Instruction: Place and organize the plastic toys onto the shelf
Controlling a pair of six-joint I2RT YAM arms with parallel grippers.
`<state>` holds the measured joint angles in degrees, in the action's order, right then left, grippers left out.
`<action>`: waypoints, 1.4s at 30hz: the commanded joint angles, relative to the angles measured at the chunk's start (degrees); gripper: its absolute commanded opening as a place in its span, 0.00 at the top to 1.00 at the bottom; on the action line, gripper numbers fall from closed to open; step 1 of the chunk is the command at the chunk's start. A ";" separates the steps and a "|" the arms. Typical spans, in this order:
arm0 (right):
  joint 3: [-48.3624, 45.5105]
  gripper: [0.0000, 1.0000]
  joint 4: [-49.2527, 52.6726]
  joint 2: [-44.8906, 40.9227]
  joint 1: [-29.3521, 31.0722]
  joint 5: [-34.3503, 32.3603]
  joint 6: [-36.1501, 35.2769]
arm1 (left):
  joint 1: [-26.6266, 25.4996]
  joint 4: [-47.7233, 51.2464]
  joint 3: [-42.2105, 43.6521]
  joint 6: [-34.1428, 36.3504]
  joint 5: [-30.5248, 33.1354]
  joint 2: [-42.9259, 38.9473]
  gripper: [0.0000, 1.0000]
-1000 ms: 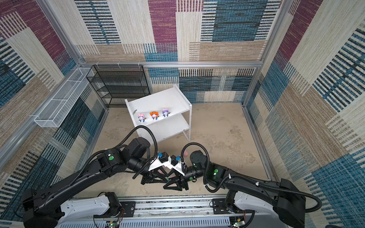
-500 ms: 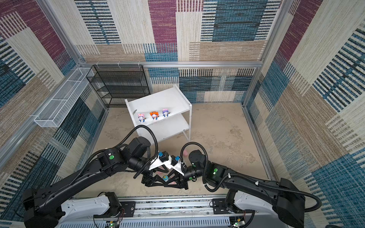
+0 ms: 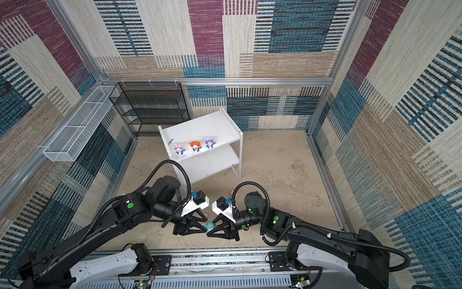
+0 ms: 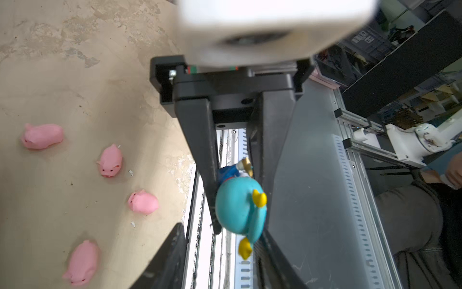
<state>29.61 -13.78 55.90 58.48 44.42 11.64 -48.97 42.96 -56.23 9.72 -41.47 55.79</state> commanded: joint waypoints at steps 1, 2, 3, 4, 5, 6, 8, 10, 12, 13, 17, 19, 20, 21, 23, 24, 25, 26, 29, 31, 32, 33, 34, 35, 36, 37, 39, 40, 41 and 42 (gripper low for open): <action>-0.09 0.78 -2.74 -0.35 0.06 0.60 1.34 | 0.27 -2.91 0.33 -1.80 -3.95 -0.58 0.65; -0.06 0.78 -2.74 -0.35 0.00 0.36 1.43 | 0.29 -3.03 0.24 -1.81 -4.45 -0.60 0.68; -0.18 0.78 -2.74 -0.35 0.06 0.20 1.47 | 0.29 -3.30 0.24 -1.89 -4.70 -0.53 0.71; -0.19 0.78 -2.74 -0.35 0.04 -0.03 1.61 | 0.28 -3.32 0.19 -1.98 -4.92 -0.51 0.73; -0.31 0.78 -2.82 -0.35 0.05 -0.04 1.72 | 0.31 -3.40 0.15 -1.98 -4.98 -0.47 0.74; -0.30 0.78 -2.83 -0.44 0.06 -0.12 1.80 | 0.28 -3.29 0.15 -2.02 -5.01 -0.43 0.75; -0.48 0.78 -2.70 -0.41 0.01 -0.55 1.97 | 0.29 -3.07 0.08 -1.89 -4.96 -0.28 0.79; -0.49 0.76 -2.48 -0.35 0.06 -0.79 1.93 | 0.30 -2.84 0.06 -1.67 -4.99 -0.17 0.82; -0.43 0.75 -2.39 -0.35 0.06 -0.99 2.03 | 0.39 -2.62 -0.06 -1.47 -4.80 -0.16 0.86; -0.47 0.74 -2.31 -0.31 0.00 -1.14 2.06 | 0.38 -2.47 -0.11 -1.37 -4.76 -0.14 0.88; -0.35 0.74 -1.84 0.16 0.03 -1.09 1.76 | 0.37 -2.10 -0.39 -1.10 -3.96 0.06 0.95; -0.60 0.74 -1.80 0.17 0.05 -1.22 1.89 | 0.39 -1.92 -0.41 -0.85 -3.80 0.11 0.96; -0.66 0.74 -1.78 0.17 0.05 -1.43 1.86 | 0.49 -1.84 -0.46 -0.82 -3.72 0.03 0.97; -0.79 0.74 -1.70 0.15 0.03 -1.57 1.90 | 0.46 -1.79 -0.46 -0.75 -3.71 -0.02 0.97; -0.94 0.74 -1.60 0.01 0.06 -1.79 1.80 | 0.52 -1.57 -0.57 -0.58 -3.27 -0.15 0.97; -1.04 0.74 -1.60 -0.02 -0.02 -1.93 1.80 | 0.53 -1.54 -0.64 -0.53 -3.00 -0.14 0.95; -1.15 0.74 -1.67 -0.11 0.06 -1.91 1.81 | 0.54 -1.43 -0.72 -0.56 -2.51 -0.13 0.85; -1.24 0.74 -1.75 -0.14 0.04 -1.80 1.76 | 0.59 -1.31 -0.82 -0.66 -1.89 -0.09 0.78; -1.37 0.75 -1.86 -0.07 0.03 -1.53 1.89 | 0.59 -1.30 -1.00 -0.51 -1.51 -0.08 0.60; -1.47 0.75 -1.86 0.00 0.05 -1.44 1.90 | 0.70 -1.55 -1.08 -0.51 -1.63 -0.15 0.56; -1.41 0.75 -1.93 0.09 0.06 -1.36 1.90 | 0.66 -1.62 -1.14 -0.49 -1.84 -0.05 0.53; -1.40 0.75 -1.95 0.12 0.05 -1.22 1.90 | 0.63 -1.86 -1.17 -0.63 -2.09 0.09 0.51; -1.33 0.75 -1.95 0.26 0.06 -1.32 1.90 | 0.64 -1.91 -1.21 -0.53 -2.28 0.11 0.48; -1.38 0.76 -2.03 0.25 -0.03 -1.19 1.91 | 0.64 -1.99 -1.25 -0.66 -2.37 0.12 0.44; -1.35 0.76 -2.12 0.21 0.05 -1.29 1.92 | 0.63 -2.00 -1.25 -0.60 -2.36 0.24 0.42; -1.37 0.76 -2.32 0.19 0.06 -1.08 1.96 | 0.66 -1.98 -1.25 -0.53 -2.44 0.20 0.40; -1.37 0.78 -3.10 0.18 0.03 0.23 2.28 | 0.66 -1.93 -1.25 -0.02 -2.36 0.19 0.38; -1.40 0.79 -3.56 0.11 0.01 0.97 2.46 | 0.68 -1.71 -1.17 0.51 -2.09 0.04 0.36; -1.34 0.79 -3.71 0.21 -0.14 2.13 2.53 | 0.64 -1.27 -1.16 1.42 -1.48 -0.22 0.34; -1.09 0.79 -3.37 0.36 -0.28 3.08 2.60 | 0.64 -0.91 -1.17 2.31 -0.59 -0.54 0.32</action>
<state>28.34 -14.33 56.03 58.41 44.62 13.15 -48.40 42.11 -56.95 9.30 -43.48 55.79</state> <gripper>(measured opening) 0.220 0.667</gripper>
